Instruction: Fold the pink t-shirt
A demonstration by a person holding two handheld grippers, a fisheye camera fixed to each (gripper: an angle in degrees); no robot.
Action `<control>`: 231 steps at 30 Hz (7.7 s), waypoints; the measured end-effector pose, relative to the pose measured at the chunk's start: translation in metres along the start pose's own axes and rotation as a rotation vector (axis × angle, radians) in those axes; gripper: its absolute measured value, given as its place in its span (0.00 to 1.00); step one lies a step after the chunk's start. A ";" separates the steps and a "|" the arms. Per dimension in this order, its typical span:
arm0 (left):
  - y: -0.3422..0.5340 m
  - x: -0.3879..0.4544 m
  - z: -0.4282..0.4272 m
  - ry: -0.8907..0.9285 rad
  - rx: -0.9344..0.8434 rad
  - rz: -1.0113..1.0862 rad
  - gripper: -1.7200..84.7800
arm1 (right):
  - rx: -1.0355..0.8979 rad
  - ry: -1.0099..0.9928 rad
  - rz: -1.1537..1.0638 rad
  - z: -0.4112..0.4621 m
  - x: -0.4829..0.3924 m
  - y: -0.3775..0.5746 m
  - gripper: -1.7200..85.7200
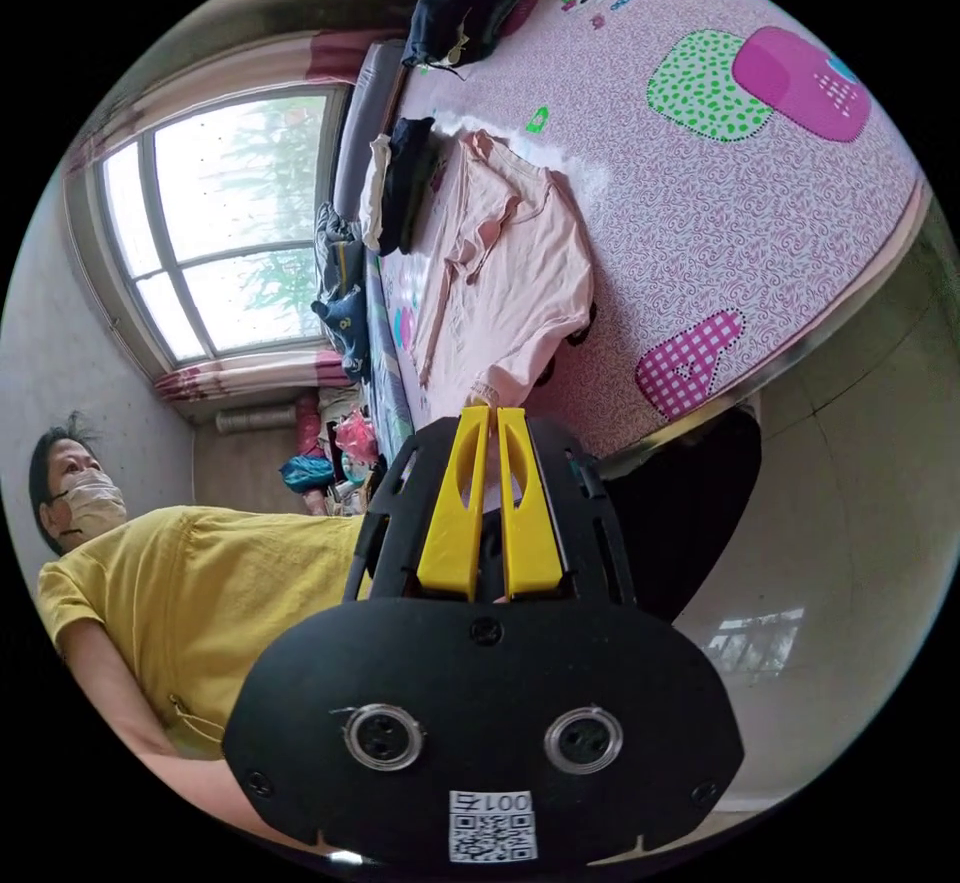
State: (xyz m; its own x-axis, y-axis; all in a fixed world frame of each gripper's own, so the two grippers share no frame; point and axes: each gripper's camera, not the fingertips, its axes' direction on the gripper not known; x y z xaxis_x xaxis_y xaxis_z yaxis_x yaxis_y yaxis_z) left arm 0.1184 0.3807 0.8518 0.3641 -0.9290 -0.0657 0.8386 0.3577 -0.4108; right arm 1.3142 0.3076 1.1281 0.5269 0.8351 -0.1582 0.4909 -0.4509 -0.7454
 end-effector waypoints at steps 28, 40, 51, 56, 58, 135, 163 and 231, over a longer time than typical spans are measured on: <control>-0.102 0.096 0.106 -0.134 0.137 -0.144 0.01 | -0.060 0.059 0.042 0.178 -0.071 -0.279 0.04; -0.103 0.057 0.075 0.178 0.193 -0.265 0.04 | 0.031 -0.133 0.139 0.145 -0.045 -0.296 0.04; -0.089 0.067 0.030 0.145 0.293 -0.104 0.03 | 0.046 -0.186 -0.029 0.110 -0.061 -0.295 0.03; -0.049 0.160 0.084 -0.196 -0.042 0.493 0.04 | -0.089 0.021 -0.310 0.106 -0.101 -0.299 0.03; 0.000 0.201 0.142 -0.287 -0.243 0.837 0.05 | -0.153 0.125 -0.426 0.113 -0.114 -0.303 0.03; 0.026 0.051 0.148 -0.629 0.128 0.762 0.06 | -0.975 0.102 -1.199 0.600 -0.272 -0.193 0.09; 0.034 0.002 0.083 -0.642 0.363 0.574 0.01 | -0.773 0.015 -1.146 0.556 -0.271 -0.219 0.03; -0.003 0.004 0.081 -0.301 0.258 0.211 0.02 | -0.754 0.039 -1.273 0.454 -0.260 -0.359 0.06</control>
State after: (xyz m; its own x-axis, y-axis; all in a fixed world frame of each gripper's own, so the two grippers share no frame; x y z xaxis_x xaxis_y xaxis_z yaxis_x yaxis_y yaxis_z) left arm 0.1504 0.3837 0.9263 0.6078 -0.7779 0.1596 0.7930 0.5840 -0.1736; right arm 0.6862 0.3953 1.1426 -0.5126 0.7819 0.3548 0.8560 0.4976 0.1402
